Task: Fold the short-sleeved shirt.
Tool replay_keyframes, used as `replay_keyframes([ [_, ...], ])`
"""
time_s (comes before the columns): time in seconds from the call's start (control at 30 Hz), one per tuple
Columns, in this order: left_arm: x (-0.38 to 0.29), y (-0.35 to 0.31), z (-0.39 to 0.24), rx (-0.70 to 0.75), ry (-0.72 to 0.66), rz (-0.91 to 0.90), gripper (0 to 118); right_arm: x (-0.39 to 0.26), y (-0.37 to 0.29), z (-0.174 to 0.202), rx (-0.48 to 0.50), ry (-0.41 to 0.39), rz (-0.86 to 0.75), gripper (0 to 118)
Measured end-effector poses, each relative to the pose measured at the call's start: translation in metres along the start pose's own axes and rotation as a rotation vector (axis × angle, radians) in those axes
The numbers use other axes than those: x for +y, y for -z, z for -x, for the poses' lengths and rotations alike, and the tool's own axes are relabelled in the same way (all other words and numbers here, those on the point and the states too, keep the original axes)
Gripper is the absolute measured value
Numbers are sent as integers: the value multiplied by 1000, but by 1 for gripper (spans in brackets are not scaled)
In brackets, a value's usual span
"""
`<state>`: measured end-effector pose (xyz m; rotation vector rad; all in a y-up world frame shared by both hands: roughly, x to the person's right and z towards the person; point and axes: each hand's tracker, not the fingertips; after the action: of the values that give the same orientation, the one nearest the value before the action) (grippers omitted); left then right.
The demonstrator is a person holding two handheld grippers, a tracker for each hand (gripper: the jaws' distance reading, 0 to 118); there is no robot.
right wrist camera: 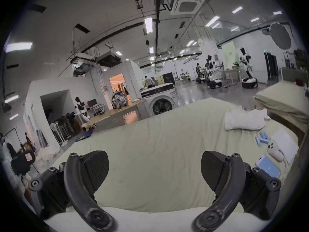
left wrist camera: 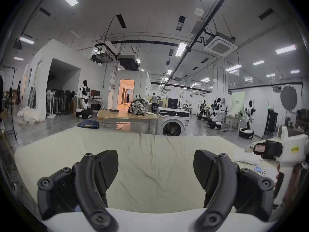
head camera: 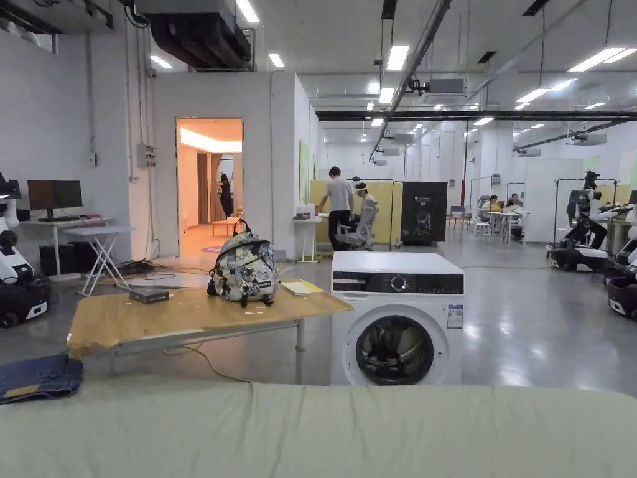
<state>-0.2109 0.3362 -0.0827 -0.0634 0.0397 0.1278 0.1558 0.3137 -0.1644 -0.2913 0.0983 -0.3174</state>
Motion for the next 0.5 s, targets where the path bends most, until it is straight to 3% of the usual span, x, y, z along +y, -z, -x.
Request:
replay_keyframes([
  [0.5, -5, 4, 2, 6, -20, 19, 94, -2, 6, -5, -62, 68, 16, 112],
])
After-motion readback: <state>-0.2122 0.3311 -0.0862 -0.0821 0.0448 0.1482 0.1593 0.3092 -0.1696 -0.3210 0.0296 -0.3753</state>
